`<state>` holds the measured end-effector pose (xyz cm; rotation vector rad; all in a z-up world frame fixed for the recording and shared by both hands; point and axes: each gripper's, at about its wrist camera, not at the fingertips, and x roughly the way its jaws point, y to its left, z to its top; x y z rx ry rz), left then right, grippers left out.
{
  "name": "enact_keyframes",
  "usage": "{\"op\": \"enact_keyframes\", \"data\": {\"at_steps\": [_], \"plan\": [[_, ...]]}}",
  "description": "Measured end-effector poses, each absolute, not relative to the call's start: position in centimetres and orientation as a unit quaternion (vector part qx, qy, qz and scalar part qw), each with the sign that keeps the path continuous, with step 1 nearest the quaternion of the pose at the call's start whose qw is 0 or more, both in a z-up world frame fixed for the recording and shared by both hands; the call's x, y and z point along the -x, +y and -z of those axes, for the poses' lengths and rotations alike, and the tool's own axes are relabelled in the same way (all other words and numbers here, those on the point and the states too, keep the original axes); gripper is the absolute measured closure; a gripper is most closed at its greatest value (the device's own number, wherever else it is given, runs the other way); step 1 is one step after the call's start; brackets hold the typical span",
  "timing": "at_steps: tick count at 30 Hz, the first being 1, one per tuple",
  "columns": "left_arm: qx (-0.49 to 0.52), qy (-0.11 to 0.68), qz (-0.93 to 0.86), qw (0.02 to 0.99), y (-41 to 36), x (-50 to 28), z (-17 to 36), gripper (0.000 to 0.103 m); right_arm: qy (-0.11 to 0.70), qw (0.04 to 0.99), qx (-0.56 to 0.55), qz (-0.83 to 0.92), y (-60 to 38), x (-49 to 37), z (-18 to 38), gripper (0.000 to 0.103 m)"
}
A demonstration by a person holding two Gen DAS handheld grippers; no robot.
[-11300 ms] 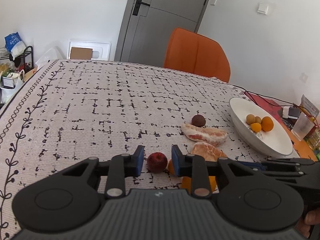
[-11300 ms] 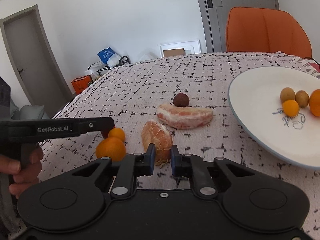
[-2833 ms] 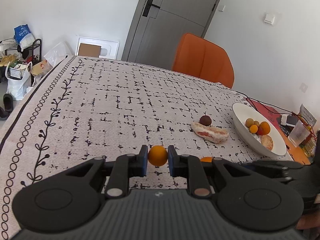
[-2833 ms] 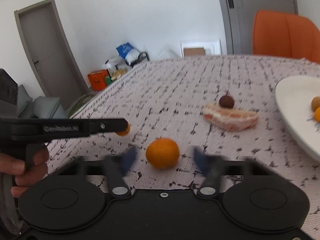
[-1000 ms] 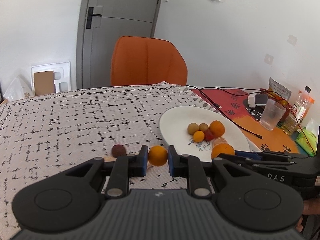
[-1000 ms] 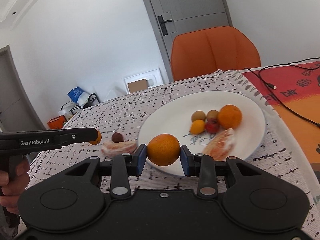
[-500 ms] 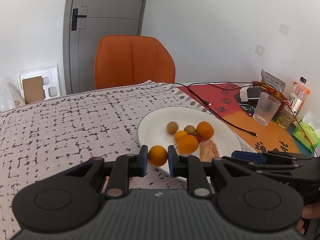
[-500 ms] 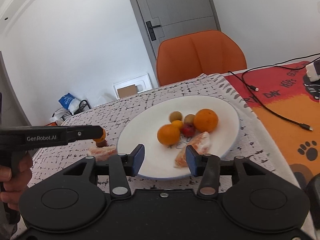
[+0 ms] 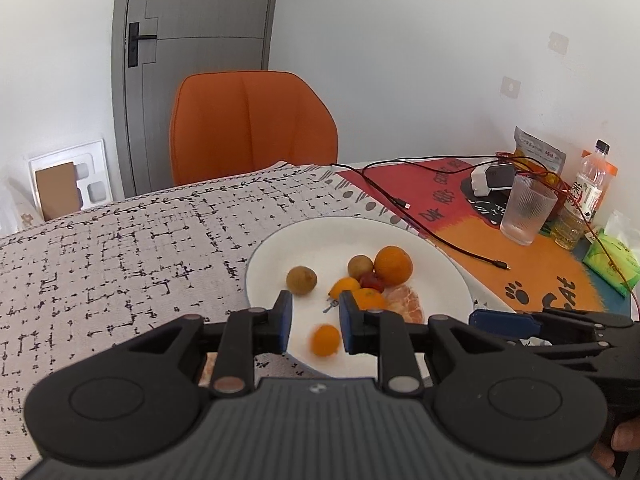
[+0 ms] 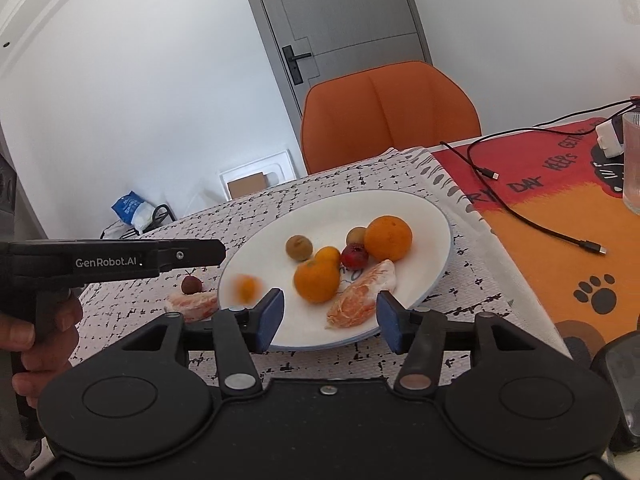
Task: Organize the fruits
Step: 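Carry the mandarin and orange over the white bowl and open both tools, then move the left tool to the peeled pomelo segment while the right tool approaches the dark red fruit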
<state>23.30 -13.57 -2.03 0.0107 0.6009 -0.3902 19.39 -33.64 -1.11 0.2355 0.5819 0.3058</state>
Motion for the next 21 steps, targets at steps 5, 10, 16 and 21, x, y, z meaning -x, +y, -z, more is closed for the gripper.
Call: {"op": "enact_keyframes", "data": {"at_steps": [5, 10, 16, 21], "plan": [[-0.008, 0.291, 0.161, 0.943, -12.6, -23.1, 1.8, 0.041, 0.285, 0.939, -0.121, -0.152, -33.6, -19.3, 1.2, 0.046], [-0.008, 0.283, 0.139, 0.949, -11.1, -22.7, 1.6, 0.027, 0.284, 0.939, -0.120, -0.154, -33.2, -19.3, 1.1, 0.039], [0.001, 0.281, 0.116, 0.953, -9.1, -22.5, 1.3, 0.019, 0.277, 0.941, -0.116, -0.158, -32.5, -19.1, 0.8, 0.019], [0.003, 0.281, 0.095, 0.955, -7.7, -22.4, 1.6, 0.017, 0.261, 0.945, -0.119, -0.155, -31.8, -19.2, 0.8, 0.000]]}}
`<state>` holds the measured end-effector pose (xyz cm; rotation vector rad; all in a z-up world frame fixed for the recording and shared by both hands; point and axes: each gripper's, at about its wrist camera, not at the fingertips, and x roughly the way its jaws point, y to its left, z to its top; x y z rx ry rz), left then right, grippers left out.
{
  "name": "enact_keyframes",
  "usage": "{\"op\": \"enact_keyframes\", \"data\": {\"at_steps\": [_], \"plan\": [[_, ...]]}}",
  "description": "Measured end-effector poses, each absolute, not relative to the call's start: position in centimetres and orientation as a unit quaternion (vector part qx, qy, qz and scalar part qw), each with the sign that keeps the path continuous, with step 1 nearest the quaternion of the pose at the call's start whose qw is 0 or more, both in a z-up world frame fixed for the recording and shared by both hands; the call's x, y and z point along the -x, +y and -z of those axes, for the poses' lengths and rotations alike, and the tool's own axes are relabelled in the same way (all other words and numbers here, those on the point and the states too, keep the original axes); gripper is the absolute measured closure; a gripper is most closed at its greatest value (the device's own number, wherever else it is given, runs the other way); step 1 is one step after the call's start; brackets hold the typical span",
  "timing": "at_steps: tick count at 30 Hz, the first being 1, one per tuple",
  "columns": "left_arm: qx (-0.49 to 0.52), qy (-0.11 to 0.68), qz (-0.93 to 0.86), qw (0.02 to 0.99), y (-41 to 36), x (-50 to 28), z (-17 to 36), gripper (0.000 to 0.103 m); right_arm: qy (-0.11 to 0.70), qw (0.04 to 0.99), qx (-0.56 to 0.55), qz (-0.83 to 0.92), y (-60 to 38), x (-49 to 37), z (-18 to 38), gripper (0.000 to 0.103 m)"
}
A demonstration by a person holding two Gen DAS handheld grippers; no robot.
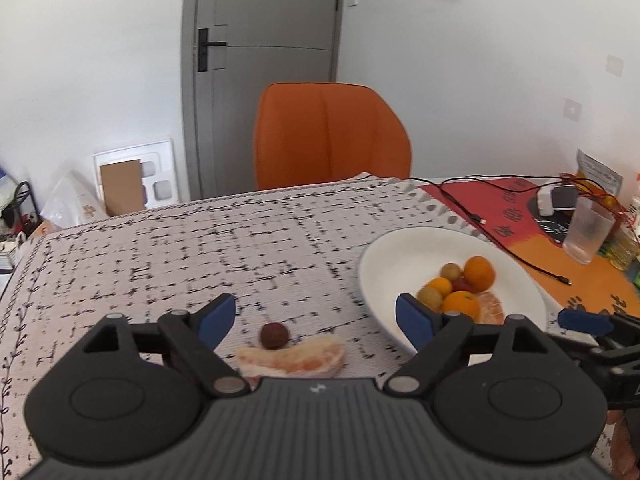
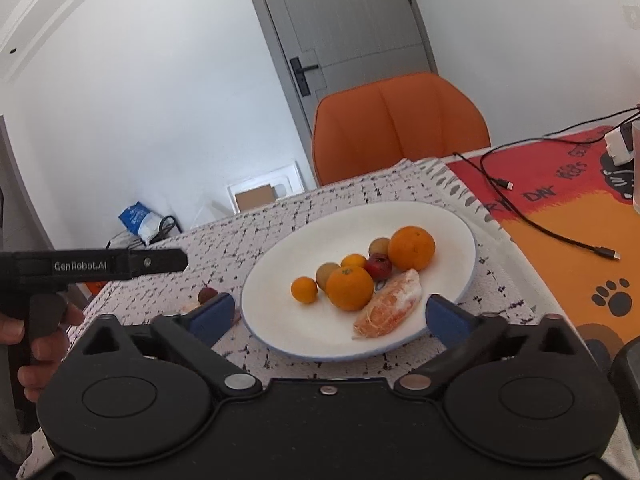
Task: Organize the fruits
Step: 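Move the left tool to the peeled pomelo segment while the right tool approaches the dark red fruit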
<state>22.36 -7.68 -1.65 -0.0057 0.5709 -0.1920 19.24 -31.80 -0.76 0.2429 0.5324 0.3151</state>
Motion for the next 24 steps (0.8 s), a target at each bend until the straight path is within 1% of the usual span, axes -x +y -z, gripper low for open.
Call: {"op": "enact_keyframes", "data": {"at_steps": [11, 24], "plan": [[0.016, 0.300, 0.079, 0.951, -5.7, -22.8, 3.7, 0.016, 0.277, 0.941, -0.101, -0.168, -30.1, -19.8, 1.2, 0.000], [0.017, 0.326, 0.077, 0.942, -6.2, -23.8, 6.5, 0.013, 0.286, 0.939, -0.082, -0.171, -29.3, -20.5, 1.5, 0.000]]}}
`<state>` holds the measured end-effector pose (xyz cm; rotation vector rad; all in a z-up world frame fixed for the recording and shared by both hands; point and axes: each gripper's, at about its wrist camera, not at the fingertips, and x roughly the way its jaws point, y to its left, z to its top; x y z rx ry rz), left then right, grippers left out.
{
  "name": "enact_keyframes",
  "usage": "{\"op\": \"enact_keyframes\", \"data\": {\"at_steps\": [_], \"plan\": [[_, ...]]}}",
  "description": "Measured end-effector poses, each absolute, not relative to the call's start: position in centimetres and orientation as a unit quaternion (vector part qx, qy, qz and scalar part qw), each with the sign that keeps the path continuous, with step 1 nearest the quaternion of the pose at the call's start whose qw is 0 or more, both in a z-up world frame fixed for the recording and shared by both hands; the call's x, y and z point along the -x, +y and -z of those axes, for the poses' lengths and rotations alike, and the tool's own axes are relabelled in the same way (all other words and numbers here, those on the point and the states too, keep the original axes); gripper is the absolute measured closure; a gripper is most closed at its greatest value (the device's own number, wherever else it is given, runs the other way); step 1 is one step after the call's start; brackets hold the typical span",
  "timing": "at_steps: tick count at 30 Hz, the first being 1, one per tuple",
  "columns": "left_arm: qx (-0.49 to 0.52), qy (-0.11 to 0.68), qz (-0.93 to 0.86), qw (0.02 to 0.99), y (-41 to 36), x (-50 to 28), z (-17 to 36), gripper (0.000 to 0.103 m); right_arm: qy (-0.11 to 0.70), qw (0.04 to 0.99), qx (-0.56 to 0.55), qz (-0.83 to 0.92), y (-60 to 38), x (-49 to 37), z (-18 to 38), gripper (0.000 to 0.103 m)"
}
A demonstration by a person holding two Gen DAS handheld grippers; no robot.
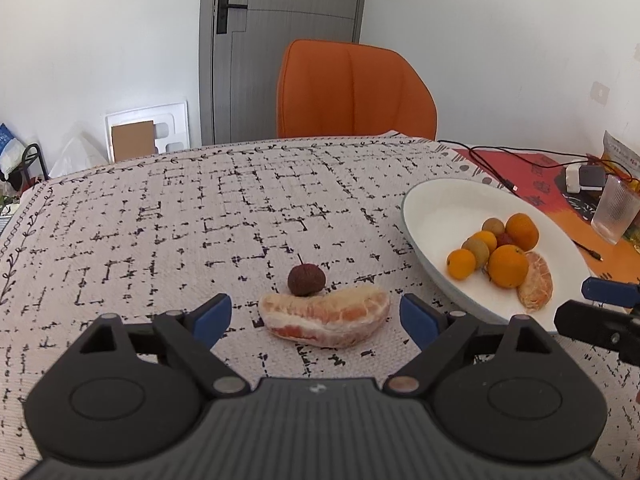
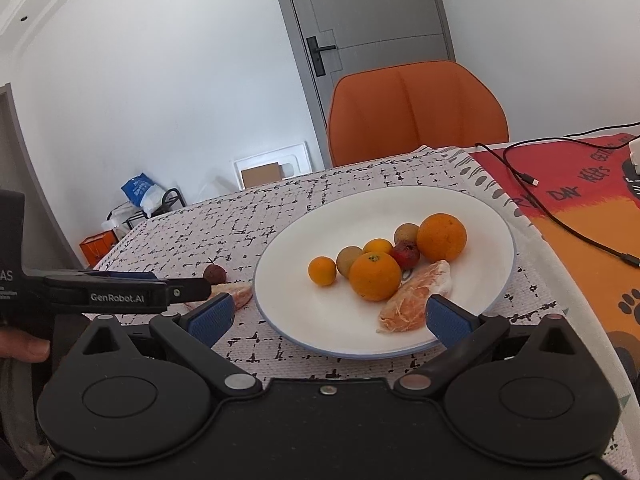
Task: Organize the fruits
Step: 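Move the left tool to the peeled pomelo segment while the right tool approaches the dark red fruit, then close the left tool on the pomelo segment while the right tool grasps the dark red fruit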
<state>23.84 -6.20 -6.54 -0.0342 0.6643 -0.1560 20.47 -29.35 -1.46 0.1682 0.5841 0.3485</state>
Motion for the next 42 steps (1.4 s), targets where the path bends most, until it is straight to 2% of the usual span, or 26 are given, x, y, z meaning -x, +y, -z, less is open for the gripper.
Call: {"op": "enact_keyframes", "data": {"at_steps": [16, 19, 20, 30, 36, 42], "plan": [[0.015, 0.343, 0.072, 0.936, -7.0, -25.8, 8.4, 0.013, 0.296, 0.937, -0.081, -0.168, -28.9, -21.7, 1.8, 0.000], [0.023, 0.341, 0.079, 0.937, -6.6, -25.7, 8.7, 0.018, 0.295, 0.938, -0.080, -0.164, -28.7, -21.8, 1.8, 0.000], [0.021, 0.339, 0.079, 0.937, -6.6, -25.6, 8.6, 0.022, 0.295, 0.938, -0.079, -0.164, -28.7, -21.9, 1.8, 0.000], [0.039, 0.336, 0.073, 0.938, -4.3, -24.6, 7.8, 0.024, 0.294, 0.936, -0.068, -0.182, -26.8, -22.7, 1.4, 0.000], [0.044, 0.327, 0.065, 0.942, -2.8, -23.8, 7.1, 0.025, 0.291, 0.934, -0.053, -0.199, -25.0, -23.1, 1.1, 0.004], [0.055, 0.319, 0.050, 0.945, -0.9, -23.1, 6.6, 0.025, 0.292, 0.930, -0.040, -0.219, -23.3, -23.6, 0.8, 0.018]]}}
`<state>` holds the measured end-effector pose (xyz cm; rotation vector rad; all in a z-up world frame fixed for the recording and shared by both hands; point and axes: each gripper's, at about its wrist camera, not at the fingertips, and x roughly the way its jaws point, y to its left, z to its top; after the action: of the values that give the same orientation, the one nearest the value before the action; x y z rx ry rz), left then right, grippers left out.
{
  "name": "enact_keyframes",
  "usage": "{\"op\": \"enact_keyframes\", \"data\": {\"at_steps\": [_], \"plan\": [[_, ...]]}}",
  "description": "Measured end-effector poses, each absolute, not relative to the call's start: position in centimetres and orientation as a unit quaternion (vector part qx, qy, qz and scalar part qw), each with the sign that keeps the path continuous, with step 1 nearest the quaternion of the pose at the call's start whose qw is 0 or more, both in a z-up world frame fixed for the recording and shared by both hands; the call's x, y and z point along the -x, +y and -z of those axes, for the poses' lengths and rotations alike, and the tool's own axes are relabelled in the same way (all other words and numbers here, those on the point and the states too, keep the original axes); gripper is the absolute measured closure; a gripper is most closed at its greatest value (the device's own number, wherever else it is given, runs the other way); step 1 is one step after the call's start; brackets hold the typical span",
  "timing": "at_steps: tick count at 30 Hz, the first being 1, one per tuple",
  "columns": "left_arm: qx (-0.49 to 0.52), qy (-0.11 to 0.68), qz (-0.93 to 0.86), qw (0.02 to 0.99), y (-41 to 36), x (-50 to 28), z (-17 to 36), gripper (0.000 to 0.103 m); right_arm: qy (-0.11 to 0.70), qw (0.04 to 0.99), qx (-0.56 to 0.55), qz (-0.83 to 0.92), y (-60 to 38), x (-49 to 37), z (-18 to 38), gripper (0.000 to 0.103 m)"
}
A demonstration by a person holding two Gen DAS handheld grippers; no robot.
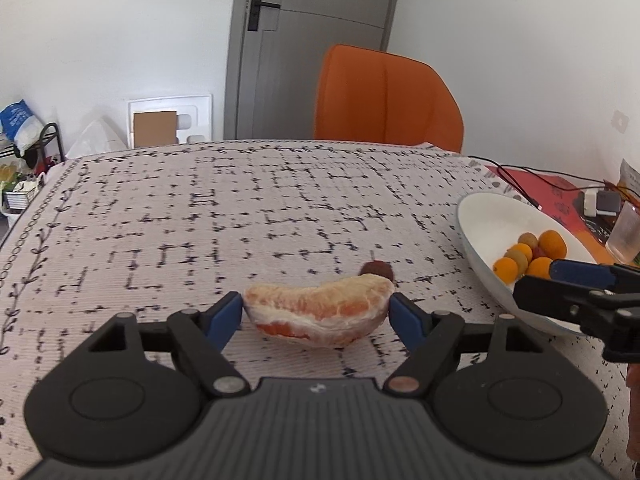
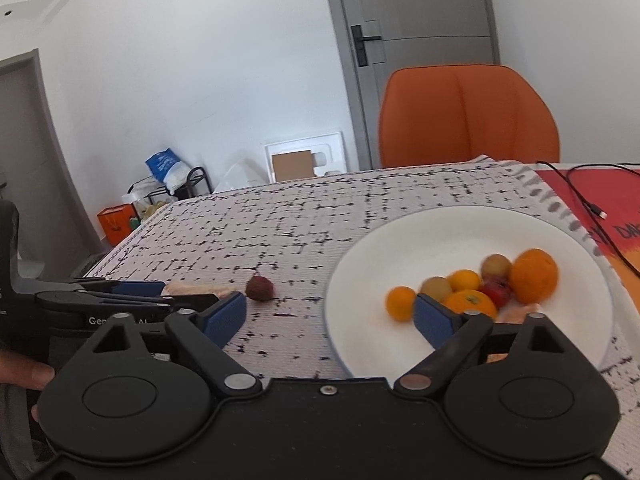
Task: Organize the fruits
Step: 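Close the left tool on the pomelo segment while the right tool grasps the dark red fruit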
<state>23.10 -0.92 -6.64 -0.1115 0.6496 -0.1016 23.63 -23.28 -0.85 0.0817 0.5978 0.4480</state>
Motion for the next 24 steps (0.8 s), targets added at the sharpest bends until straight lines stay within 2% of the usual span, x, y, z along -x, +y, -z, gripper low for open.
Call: {"op": "enact_keyframes", "data": {"at_steps": [2, 6, 12, 16, 24], "plan": [[0.057, 0.316, 0.044, 0.946, -0.3, -22.9, 6.5, 0.025, 0.294, 0.928, -0.035, -0.226, -22.7, -23.7, 0.8, 0.019], [0.062, 0.308, 0.034, 0.949, 1.0, -22.4, 6.1, 0.025, 0.297, 0.924, -0.022, -0.242, -21.5, -24.0, 0.6, 0.028], [0.070, 0.302, 0.019, 0.951, 2.9, -21.8, 5.6, 0.025, 0.295, 0.919, -0.008, -0.261, -19.4, -24.3, 0.4, 0.030], [0.074, 0.300, 0.012, 0.951, 3.8, -21.3, 5.5, 0.025, 0.305, 0.913, 0.004, -0.271, -17.9, -25.1, 0.6, 0.039], [0.084, 0.295, -0.004, 0.952, 5.9, -20.6, 5.3, 0.025, 0.318, 0.906, 0.029, -0.276, -15.5, -26.5, 1.3, 0.044]]}}
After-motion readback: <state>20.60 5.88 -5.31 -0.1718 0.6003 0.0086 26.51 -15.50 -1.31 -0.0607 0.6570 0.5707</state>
